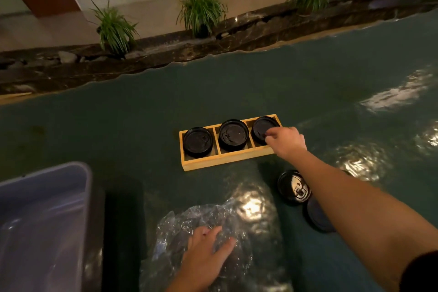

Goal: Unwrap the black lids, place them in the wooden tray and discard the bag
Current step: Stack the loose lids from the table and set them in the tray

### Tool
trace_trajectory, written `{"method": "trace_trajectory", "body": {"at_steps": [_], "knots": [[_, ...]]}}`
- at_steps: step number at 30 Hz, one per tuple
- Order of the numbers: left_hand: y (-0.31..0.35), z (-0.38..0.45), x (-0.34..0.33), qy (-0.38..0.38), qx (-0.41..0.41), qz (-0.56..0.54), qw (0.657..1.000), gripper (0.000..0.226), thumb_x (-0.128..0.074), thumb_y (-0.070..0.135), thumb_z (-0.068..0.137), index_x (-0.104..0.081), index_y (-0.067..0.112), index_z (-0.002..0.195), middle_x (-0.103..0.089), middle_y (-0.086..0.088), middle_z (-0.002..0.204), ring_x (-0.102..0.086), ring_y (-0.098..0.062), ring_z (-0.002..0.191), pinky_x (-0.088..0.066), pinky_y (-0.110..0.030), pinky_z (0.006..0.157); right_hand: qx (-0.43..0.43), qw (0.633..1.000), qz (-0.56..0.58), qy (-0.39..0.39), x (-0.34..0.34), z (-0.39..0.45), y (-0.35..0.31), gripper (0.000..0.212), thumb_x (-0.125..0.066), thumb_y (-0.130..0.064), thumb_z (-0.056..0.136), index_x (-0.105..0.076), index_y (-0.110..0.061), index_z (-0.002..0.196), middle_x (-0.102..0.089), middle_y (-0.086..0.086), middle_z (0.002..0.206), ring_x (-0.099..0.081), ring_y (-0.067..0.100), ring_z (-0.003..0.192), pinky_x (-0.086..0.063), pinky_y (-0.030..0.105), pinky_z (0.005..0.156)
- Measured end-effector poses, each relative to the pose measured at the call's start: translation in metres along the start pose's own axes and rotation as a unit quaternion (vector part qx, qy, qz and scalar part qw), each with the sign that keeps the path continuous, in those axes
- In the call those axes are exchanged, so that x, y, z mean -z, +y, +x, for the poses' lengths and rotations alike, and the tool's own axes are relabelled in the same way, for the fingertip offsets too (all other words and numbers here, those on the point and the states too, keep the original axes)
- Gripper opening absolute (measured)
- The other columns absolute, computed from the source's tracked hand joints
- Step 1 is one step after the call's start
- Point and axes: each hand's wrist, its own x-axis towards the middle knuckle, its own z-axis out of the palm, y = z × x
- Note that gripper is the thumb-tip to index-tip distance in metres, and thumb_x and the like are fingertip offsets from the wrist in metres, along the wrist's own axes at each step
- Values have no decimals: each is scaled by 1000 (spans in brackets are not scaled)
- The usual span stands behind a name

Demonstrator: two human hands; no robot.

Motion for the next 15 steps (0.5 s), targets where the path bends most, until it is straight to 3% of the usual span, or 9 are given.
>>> {"method": "trace_trajectory", "body": {"at_steps": [2,5,8,11,15], "knots": [[2,1,0,-3,6,10,1000,66,-28,72,89,-34,41,147,-26,15,136,-21,-2,121,-28,-46,111,-20,992,106,58,3,-22,19,29,-53,-30,89,-72,-26,110,-72,6,111,-59,28,103,-46,34,83],[1,-3,-4,-9,16,20,1000,65,-18,71,90,-29,44,148,-26,14,141,-23,-4,125,-25,-47,112,-58,983,153,78,-1,-63,63,22,-59,-26,90,-75,-20,104,-74,5,108,-63,27,102,-40,28,76],[-1,-4,-13,-3,18,78,997,73,-15,74,85,-19,44,151,-20,12,152,-18,-12,139,-23,-50,113,-130,971,179,90,-10,-100,111,21,-62,-24,89,-75,-18,105,-74,7,111,-64,28,105,-43,30,81],[0,-1,-30,22,22,196,980,79,-24,72,85,-4,37,154,-6,3,161,-8,-22,147,-19,-56,114,-194,956,198,93,-21,-128,146,28,-63,-26,88,-72,-19,114,-72,7,116,-63,29,108,-44,32,83],[7,-4,-55,66,49,299,951,91,-22,79,84,10,30,154,0,-8,164,-5,-28,149,-17,-53,115,-183,959,204,77,-37,-153,166,42,-69,-32,86,-65,-13,123,-70,14,117,-64,33,107,-47,36,85]]}}
